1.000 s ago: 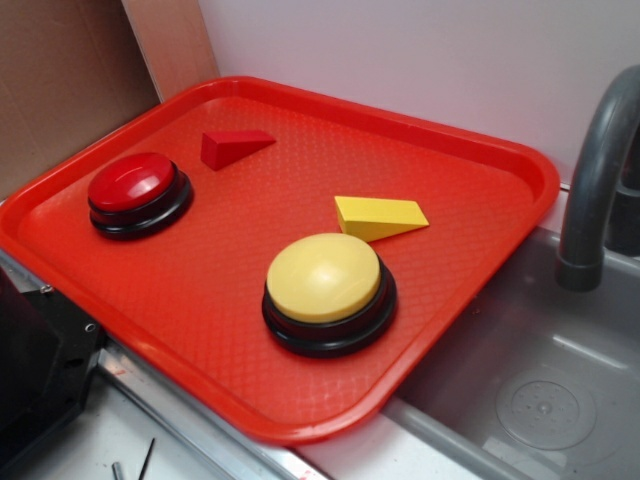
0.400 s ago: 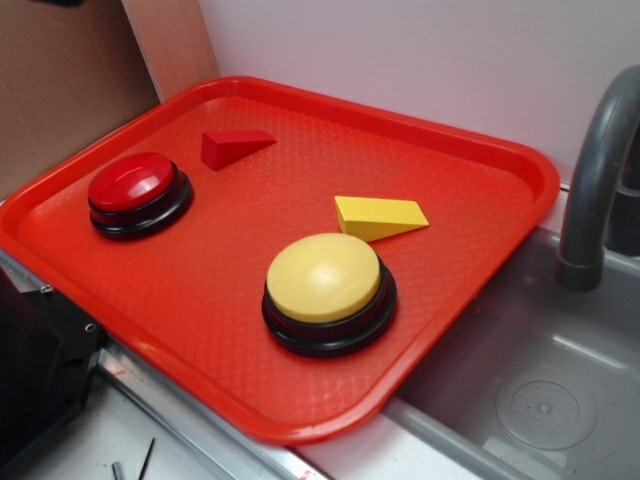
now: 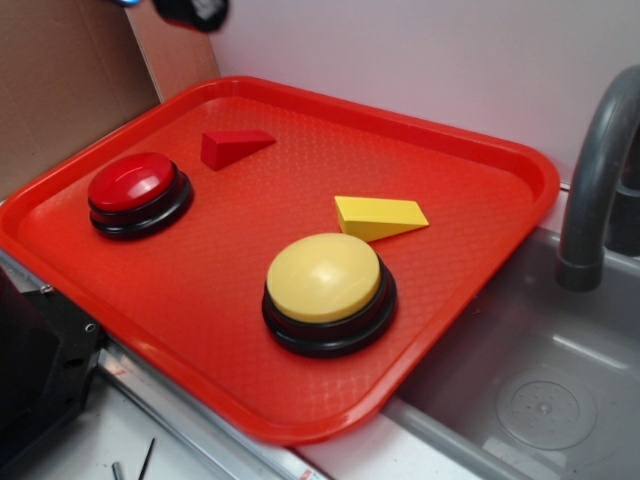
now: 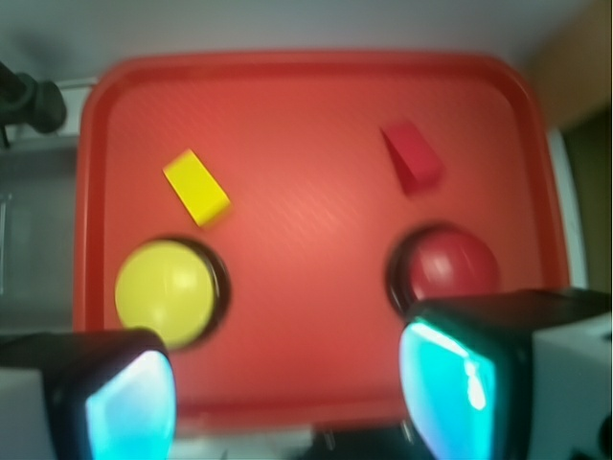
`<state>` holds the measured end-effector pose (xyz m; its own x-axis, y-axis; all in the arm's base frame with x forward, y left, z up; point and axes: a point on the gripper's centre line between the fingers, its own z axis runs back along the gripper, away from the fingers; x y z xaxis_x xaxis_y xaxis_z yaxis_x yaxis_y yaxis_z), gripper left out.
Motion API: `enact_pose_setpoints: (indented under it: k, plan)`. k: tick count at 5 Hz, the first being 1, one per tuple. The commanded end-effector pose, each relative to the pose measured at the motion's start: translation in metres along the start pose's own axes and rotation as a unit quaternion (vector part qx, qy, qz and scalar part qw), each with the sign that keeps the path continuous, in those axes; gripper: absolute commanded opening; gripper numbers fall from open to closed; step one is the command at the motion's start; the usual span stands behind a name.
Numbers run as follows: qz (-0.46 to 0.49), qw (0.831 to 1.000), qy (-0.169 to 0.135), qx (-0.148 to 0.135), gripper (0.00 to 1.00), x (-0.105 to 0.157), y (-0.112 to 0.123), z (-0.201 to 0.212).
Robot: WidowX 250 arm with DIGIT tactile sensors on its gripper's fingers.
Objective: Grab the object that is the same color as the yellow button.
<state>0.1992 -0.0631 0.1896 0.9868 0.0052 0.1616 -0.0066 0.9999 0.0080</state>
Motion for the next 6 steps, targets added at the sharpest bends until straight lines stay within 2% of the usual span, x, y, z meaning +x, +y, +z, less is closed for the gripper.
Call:
enact_pose_setpoints:
  k: [1,6]
  plan:
    - [-0.037,0.999,-0.01,0.005,1.0,0.039,-0.032,-0.05]
    - [-0.062,0.995,0.061,0.043,1.0,0.054,-0.039,-0.133]
